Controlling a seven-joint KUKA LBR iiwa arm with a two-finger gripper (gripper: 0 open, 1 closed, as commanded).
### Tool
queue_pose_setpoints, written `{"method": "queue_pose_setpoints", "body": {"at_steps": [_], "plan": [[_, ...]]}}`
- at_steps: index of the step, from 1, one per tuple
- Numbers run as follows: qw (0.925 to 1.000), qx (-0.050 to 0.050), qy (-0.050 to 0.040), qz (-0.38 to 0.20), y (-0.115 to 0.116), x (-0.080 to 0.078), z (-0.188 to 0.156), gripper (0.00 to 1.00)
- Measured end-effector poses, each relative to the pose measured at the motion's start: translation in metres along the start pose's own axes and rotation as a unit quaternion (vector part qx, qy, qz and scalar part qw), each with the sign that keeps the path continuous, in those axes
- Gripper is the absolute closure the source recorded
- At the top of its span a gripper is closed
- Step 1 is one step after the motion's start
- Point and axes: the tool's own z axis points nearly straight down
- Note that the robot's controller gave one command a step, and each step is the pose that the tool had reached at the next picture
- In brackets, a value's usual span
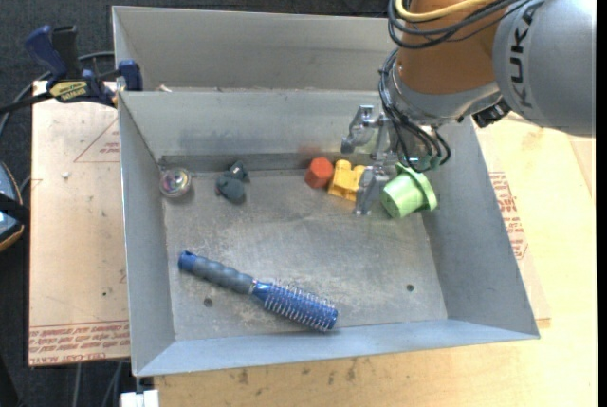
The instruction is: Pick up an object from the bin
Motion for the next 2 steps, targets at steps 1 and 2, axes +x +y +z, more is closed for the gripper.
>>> {"method": "queue_pose_setpoints", "body": {"at_steps": [1,2], "plan": [[0.9992,0.000,-0.0067,0.040,-0.022,-0.031,0.123,0.00],[0.9947,0.000,-0.0082,-0.103,-0.085,-0.043,0.150,0.00]]}}
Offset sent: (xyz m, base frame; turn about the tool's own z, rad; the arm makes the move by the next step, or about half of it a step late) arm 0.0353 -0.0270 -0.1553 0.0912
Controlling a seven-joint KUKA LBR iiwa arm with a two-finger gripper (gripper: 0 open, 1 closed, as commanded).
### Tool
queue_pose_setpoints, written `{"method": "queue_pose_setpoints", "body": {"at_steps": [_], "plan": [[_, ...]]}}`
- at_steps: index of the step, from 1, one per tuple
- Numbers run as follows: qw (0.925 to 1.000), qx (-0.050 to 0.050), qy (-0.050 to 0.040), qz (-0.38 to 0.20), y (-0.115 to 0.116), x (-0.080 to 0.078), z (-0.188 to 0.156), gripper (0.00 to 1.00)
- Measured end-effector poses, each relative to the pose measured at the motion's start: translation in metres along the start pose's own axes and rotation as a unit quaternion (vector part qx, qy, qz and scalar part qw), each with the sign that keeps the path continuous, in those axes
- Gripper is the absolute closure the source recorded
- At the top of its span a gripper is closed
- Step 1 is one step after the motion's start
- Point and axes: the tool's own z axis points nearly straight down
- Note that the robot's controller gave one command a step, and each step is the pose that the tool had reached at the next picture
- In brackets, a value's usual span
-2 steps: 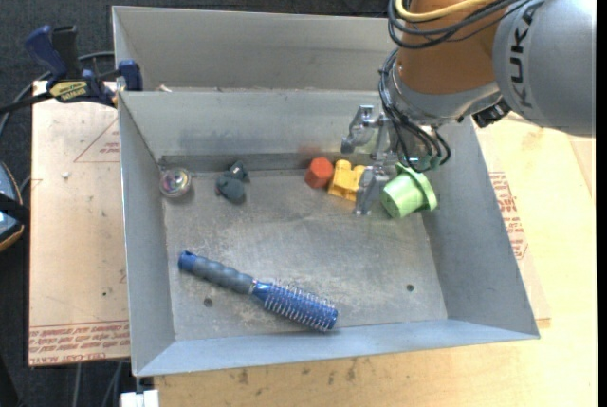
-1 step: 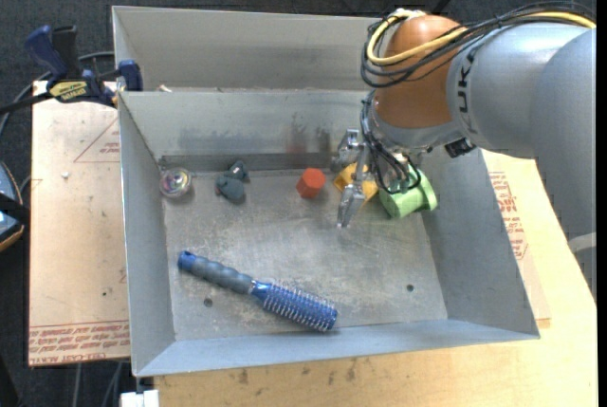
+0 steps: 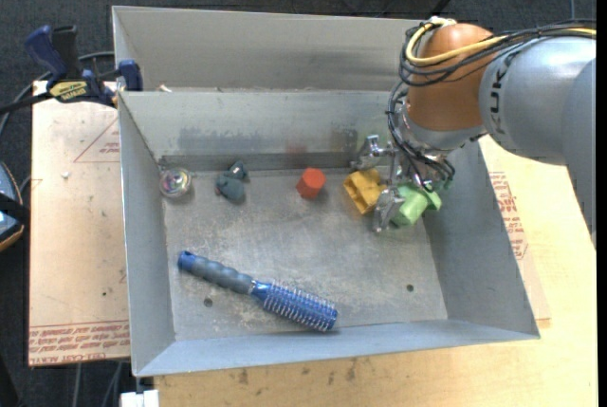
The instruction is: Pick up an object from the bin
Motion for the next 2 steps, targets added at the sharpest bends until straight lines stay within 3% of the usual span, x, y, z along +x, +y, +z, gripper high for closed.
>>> {"method": "queue_pose_setpoints", "body": {"at_steps": [1,2], "plan": [[0.9998,0.003,0.0018,-0.021,-0.063,0.013,-0.028,0.00],[0.9734,0.000,-0.0018,-0.229,-0.061,0.012,-0.004,0.00]]}}
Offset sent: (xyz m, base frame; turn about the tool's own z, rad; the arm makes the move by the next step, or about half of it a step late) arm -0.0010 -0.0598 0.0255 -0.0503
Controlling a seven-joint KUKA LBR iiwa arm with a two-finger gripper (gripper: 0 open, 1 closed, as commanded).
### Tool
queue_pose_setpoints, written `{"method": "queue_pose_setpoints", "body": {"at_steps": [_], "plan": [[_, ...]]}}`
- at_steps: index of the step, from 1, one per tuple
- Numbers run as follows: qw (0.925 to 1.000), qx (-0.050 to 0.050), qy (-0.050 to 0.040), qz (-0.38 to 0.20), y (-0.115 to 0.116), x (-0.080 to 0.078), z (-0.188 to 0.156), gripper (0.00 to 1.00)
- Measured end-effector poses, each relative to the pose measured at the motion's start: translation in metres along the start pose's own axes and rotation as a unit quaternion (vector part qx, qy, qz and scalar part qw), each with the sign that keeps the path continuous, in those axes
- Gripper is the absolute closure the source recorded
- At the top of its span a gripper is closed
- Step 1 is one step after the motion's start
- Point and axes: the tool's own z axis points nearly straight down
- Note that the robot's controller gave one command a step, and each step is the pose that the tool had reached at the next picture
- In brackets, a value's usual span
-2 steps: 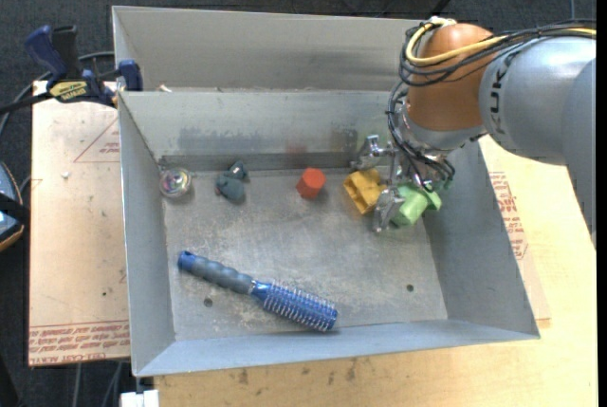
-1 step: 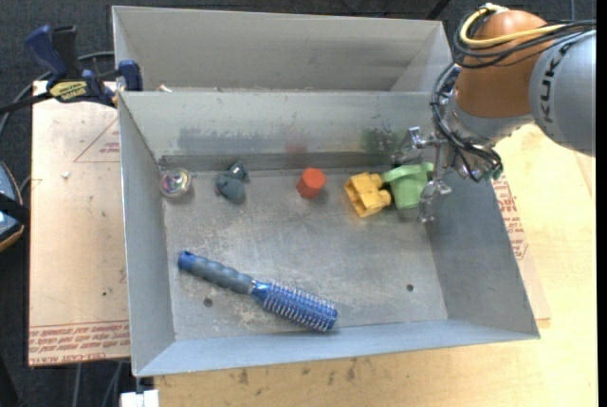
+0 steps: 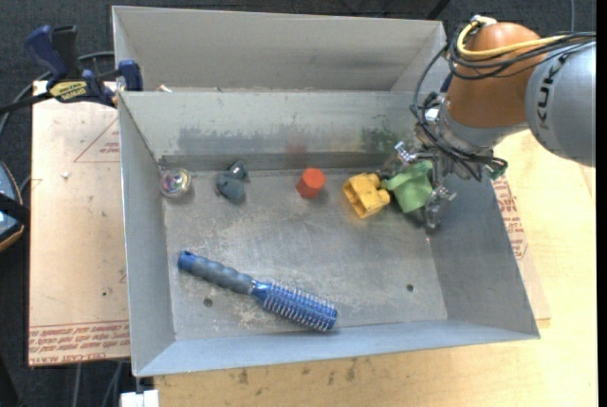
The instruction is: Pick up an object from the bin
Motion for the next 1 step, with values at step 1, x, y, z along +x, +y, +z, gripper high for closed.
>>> {"method": "queue_pose_setpoints", "body": {"at_steps": [1], "plan": [[1.0000,-0.001,0.0030,0.001,-0.0002,-0.0026,-0.0022,0.00]]}}
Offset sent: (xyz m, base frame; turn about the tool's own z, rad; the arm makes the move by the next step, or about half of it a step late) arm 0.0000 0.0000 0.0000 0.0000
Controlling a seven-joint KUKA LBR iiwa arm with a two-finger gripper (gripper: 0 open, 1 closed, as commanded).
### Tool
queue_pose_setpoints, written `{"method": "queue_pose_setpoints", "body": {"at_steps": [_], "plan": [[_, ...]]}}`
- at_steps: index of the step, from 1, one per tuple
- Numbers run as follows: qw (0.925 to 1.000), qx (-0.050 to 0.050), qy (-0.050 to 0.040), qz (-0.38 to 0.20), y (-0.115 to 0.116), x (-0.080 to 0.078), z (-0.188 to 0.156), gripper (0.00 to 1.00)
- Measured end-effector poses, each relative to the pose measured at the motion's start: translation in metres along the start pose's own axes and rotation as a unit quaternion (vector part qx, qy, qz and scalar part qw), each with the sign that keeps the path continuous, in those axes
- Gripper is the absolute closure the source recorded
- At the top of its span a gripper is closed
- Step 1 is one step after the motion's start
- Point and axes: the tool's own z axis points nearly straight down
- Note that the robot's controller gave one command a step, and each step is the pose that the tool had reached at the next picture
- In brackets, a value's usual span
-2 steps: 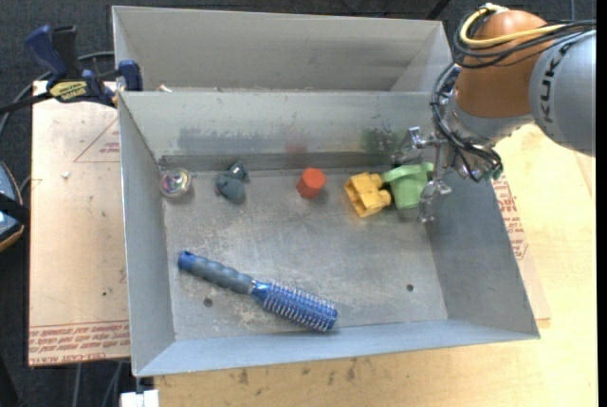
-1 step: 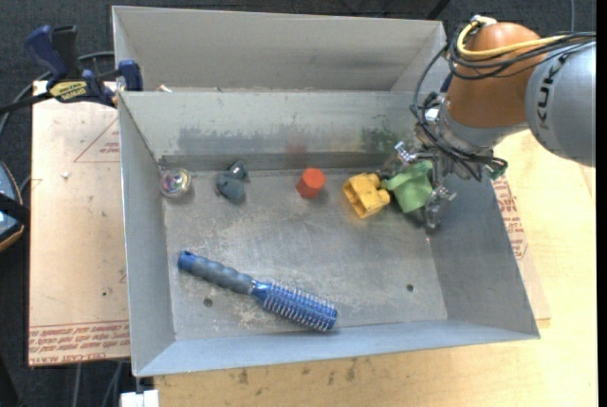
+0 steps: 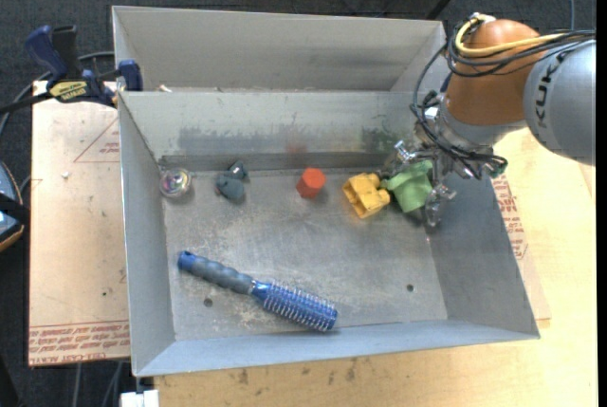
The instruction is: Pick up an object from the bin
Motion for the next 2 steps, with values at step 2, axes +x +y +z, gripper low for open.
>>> {"method": "queue_pose_setpoints", "body": {"at_steps": [2], "plan": [[1.0000,0.003,-0.0012,0.002,-0.001,-0.005,-0.108,1.00]]}}
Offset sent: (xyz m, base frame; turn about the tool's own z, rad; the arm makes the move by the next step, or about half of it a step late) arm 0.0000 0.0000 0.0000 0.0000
